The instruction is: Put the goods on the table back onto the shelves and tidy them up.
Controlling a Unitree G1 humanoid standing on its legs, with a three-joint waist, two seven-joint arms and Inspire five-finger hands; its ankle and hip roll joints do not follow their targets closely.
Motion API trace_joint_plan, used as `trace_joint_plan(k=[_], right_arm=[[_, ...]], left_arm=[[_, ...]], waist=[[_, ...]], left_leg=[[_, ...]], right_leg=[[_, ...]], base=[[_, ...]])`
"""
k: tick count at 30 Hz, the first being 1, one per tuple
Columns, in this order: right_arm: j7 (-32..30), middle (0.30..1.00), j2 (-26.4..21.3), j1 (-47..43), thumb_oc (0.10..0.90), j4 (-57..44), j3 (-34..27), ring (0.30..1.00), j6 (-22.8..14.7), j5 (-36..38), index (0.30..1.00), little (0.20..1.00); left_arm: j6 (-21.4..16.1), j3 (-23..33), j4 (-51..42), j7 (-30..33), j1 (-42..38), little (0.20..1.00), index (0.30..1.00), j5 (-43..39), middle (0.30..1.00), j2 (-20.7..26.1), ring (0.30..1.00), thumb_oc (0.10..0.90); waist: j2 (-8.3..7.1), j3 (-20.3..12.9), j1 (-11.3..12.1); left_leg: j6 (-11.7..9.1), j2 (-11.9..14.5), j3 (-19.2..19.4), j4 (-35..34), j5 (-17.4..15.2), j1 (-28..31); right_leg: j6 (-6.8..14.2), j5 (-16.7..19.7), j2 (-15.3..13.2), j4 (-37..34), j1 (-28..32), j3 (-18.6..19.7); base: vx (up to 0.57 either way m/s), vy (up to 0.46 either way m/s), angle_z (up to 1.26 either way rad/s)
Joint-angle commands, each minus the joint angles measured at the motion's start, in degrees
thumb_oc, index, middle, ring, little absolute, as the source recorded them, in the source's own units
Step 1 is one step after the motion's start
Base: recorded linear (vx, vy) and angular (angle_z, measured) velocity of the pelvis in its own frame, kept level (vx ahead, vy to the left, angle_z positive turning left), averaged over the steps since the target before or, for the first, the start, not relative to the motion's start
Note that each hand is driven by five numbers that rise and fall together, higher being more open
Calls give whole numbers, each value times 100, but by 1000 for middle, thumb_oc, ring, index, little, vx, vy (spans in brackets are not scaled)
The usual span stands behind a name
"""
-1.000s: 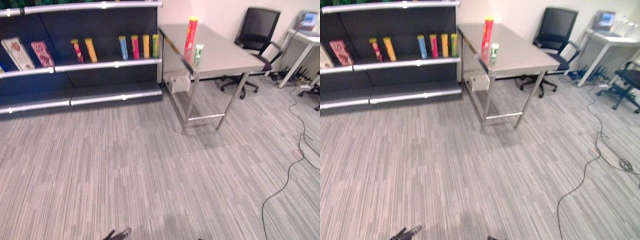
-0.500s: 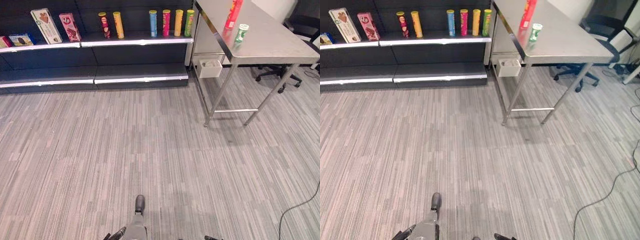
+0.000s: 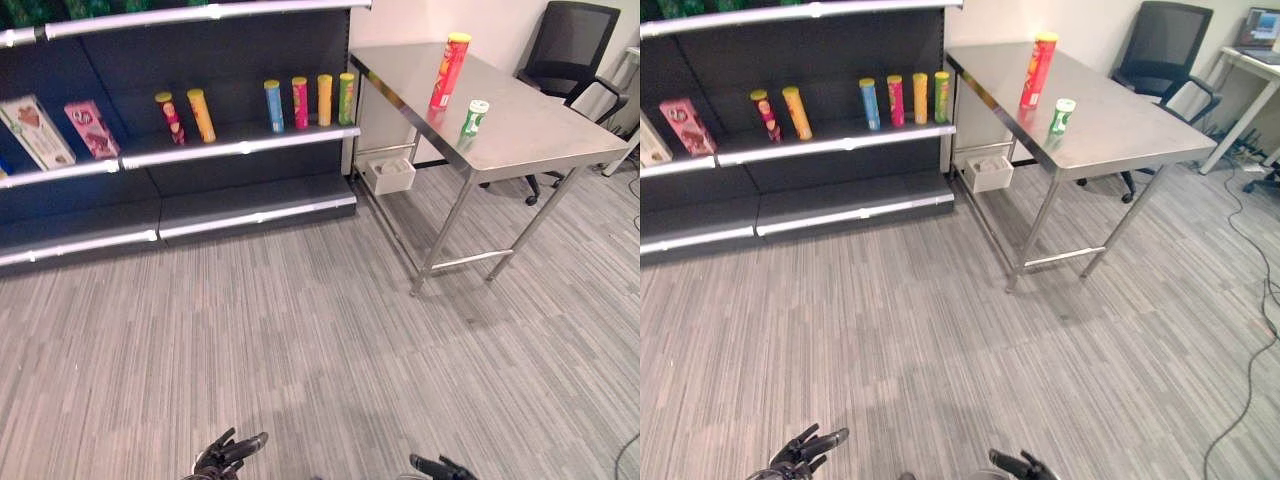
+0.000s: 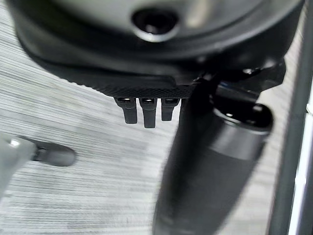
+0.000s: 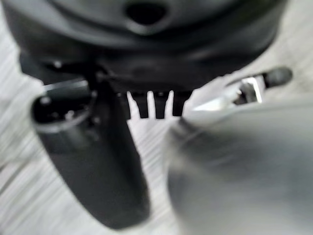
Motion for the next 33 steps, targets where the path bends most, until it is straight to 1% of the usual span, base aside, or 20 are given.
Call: trace_joint_plan(k=[1,4,6,7,10,13,15,16,17,19,20,22,23,24,25,26,29,30,31,33], right_arm=[[194,900,243,-133,800,278,-32,900,-79,-25,900,900],[196,900,235,-50,800,642,-130,900,16,3,900,900],[239,900,233,23,800,819,-268,900,98,-17,900,900],[254,900,218,64,800,905,-341,900,133,0,900,900],[322,900,146,214,800,1132,-465,900,163,-7,900,900],[334,900,114,221,800,1244,-502,900,179,-59,900,900],[336,900,81,241,800,1245,-545,900,154,-53,900,900],[329,900,78,239,800,1191,-567,900,135,-44,900,900],[293,900,70,192,800,1060,-531,900,79,-13,900,900],[158,900,-3,52,800,842,-389,900,14,-190,900,900],[97,900,-30,6,800,778,-283,900,-11,-307,900,900],[61,900,-42,-107,800,616,-46,900,-10,-520,900,900],[62,900,-23,-155,800,524,88,900,-23,-620,900,900],[62,900,-20,-156,800,524,87,900,-22,-621,900,900],[112,900,27,-209,800,365,295,900,-31,-748,900,900],[138,900,61,-214,800,345,385,900,-32,-778,900,900],[190,900,140,-201,800,549,528,900,-9,-797,900,900],[149,900,16,-235,800,736,272,900,-2,-725,900,900],[149,900,16,-236,800,737,271,900,-2,-725,900,900],[177,900,-3,-99,800,934,127,900,60,-901,900,900]], left_arm=[[-117,-5,3,-135,34,900,900,372,900,145,900,800],[-96,-285,-16,-150,-111,900,900,729,900,81,900,800],[-58,-317,-7,-175,-175,900,900,898,900,68,900,800],[-59,-333,-11,-205,-189,900,900,934,900,55,900,800],[-47,-525,47,-370,-155,900,900,1143,900,-138,900,800],[-7,-530,81,-352,-182,900,900,1105,900,-190,900,800],[-48,-512,112,-361,-151,900,900,1098,900,-145,900,800],[-66,-517,101,-342,-124,900,900,1098,900,-136,900,800],[-75,-556,29,-322,-127,900,900,1105,900,-103,900,800],[-89,-601,-168,-242,-177,900,900,1068,900,-24,900,800],[-86,-614,-231,-216,-185,900,900,1049,900,-6,900,800],[-98,-677,-325,-267,-160,900,900,1013,900,-47,900,800],[-94,-684,-330,-289,-120,900,900,998,900,-99,900,800],[-94,-684,-330,-289,-121,900,900,998,900,-97,900,800],[-75,-626,-327,-295,-95,900,900,869,900,-117,900,800],[-58,-568,-307,-285,-90,900,900,756,900,-104,900,800],[-91,-405,-168,-328,-125,900,900,447,900,-52,900,800],[-120,-319,-19,-285,-178,900,900,227,900,-107,900,800],[-120,-320,-18,-286,-179,900,900,227,900,-107,900,800],[-86,-151,22,-352,-116,900,900,116,900,-9,900,800]], waist=[[-166,232,-284],[-352,222,-482],[-389,227,-567],[-325,228,-584],[-308,30,-721],[-152,-80,-771],[-37,-179,-778],[12,-245,-785],[0,-265,-753],[-235,-199,-620],[-345,-131,-517],[-483,8,-318],[-586,48,-224],[-600,37,-223],[-719,89,-79],[-717,108,1],[-615,127,268],[-493,127,243],[-499,141,261],[-359,5,252]], left_leg=[[-510,311,-247,16,28,-111],[-629,126,-461,16,-407,291],[-682,102,-526,16,-635,539],[-711,177,-537,16,-811,721],[-648,114,-578,16,-913,944],[-725,187,-622,126,-754,1013],[-949,260,-590,535,-379,923],[-1177,309,-511,846,-73,832],[-1677,356,-309,1621,383,493],[-2046,515,-10,3180,879,-234],[-1926,561,66,3576,824,-510],[-1645,929,298,3966,472,-960],[-1493,1085,360,3867,271,-1169],[-1487,1070,368,3846,288,-1173],[-1201,1179,277,3096,-41,-1354],[-1149,1158,59,2579,-114,-1397],[-1299,1141,-1385,877,576,-1616],[-1522,1420,-1737,251,993,-1984],[-1522,1422,-1716,236,995,-1955],[-1576,1552,-1453,149,1066,-1772]], right_leg=[[-60,691,790,-2305,591,-386],[47,895,979,-4041,281,-791],[143,1041,964,-4623,288,-1338],[167,942,1029,-4653,344,-1548],[-190,771,1189,-4777,625,-1624],[-296,672,1354,-4841,769,-1594],[-328,725,1425,-5026,943,-1633],[-322,769,1448,-5158,1061,-1704],[-340,805,1475,-5418,1355,-1732],[-452,695,1368,-5702,1763,-1597],[-484,661,1302,-5728,1855,-1488],[-506,563,1235,-5728,2061,-1282],[-484,517,1172,-5728,2133,-1155],[-481,521,1158,-5728,2119,-1152],[-399,484,1060,-5728,2215,-918],[-364,440,1064,-5728,2256,-799],[-309,289,1182,-5728,2474,-233],[-253,36,1170,-5728,2741,258],[-253,34,1163,-5728,2754,276],[-137,-82,1053,-5670,2870,425]], base=[[338,24,34],[387,-21,24],[415,-1,45],[420,-6,80],[390,-27,46],[314,-7,-2],[278,-14,-3],[388,-49,-6],[372,-58,7],[372,-90,9],[319,-70,-5],[238,-9,-35],[157,21,-73],[274,110,-93],[268,144,-84],[402,217,-96],[491,243,-95],[539,291,-133],[515,339,-156],[327,343,-121]])
